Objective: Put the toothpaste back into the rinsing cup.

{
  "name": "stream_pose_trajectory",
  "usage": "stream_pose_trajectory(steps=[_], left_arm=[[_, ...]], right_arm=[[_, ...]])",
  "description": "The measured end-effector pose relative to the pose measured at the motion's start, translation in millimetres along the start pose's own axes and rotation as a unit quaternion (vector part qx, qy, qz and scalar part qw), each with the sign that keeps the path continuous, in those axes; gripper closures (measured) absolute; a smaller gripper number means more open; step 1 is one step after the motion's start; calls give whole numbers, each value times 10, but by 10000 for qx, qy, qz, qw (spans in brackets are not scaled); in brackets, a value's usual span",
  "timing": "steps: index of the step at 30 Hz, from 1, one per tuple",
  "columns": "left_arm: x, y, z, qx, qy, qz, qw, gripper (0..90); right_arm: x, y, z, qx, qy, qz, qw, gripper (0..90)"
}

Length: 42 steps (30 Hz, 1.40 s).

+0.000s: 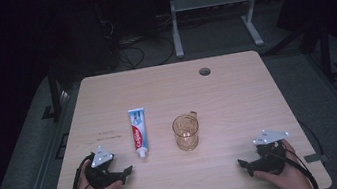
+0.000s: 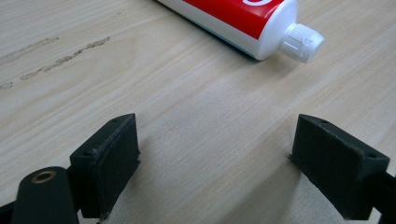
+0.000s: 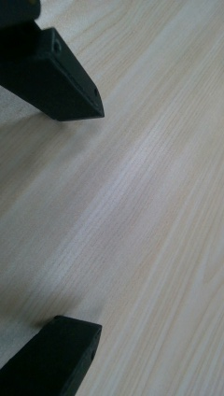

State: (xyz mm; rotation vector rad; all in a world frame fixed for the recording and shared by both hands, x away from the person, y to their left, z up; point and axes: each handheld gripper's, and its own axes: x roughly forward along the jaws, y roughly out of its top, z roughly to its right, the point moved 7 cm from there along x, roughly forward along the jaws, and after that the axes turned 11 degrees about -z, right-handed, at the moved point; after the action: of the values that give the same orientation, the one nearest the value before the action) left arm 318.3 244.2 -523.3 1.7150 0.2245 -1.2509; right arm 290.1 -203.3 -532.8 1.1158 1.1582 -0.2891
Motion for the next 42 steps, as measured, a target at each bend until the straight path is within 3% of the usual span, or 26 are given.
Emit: stream_pose_trajectory(steps=[8,13,14,17,20,23,24,26,27,28,30,32,42], left_arm=[[-3,0,-1,10,-4,1,10000,146],[-36,-15,-10,-48,28,52,10000,237],[-54,-20,-1,-14,-57,58,10000,295],[-73,-22,7,-40,-158,54,9999,320],[-105,-18,29,-23,-226,20,9997,445],[-135,-4,39,30,-226,43,9997,492],[-168,11,52,6,-268,47,9996,566],[-184,16,61,11,-296,35,9996,651],[-201,23,71,-22,-349,38,9994,651],[-241,47,89,-48,-457,77,9989,738],[-258,60,102,-77,-487,102,9987,782],[-301,87,119,-65,-534,132,9985,898],[-376,223,171,-104,-710,203,9972,899]], right_arm=[[0,0,-1,7,2,0,10000,0],[0,0,0,-2,3,2,10000,0],[0,0,0,-5,3,2,10000,0],[0,0,0,-1,3,1,10000,0],[-1,-1,-2,7,1,0,10000,0],[-1,-1,-2,8,1,0,10000,0],[-1,-1,-1,-2,0,2,10000,0],[-1,-1,-1,0,1,2,10000,0],[-1,-1,-1,0,1,2,10000,0],[-1,-1,-1,0,1,2,10000,0],[-1,-1,-1,0,2,2,10000,0],[0,-1,-1,-1,1,3,10000,0],[-1,-1,-2,-3,3,3,10000,0]])
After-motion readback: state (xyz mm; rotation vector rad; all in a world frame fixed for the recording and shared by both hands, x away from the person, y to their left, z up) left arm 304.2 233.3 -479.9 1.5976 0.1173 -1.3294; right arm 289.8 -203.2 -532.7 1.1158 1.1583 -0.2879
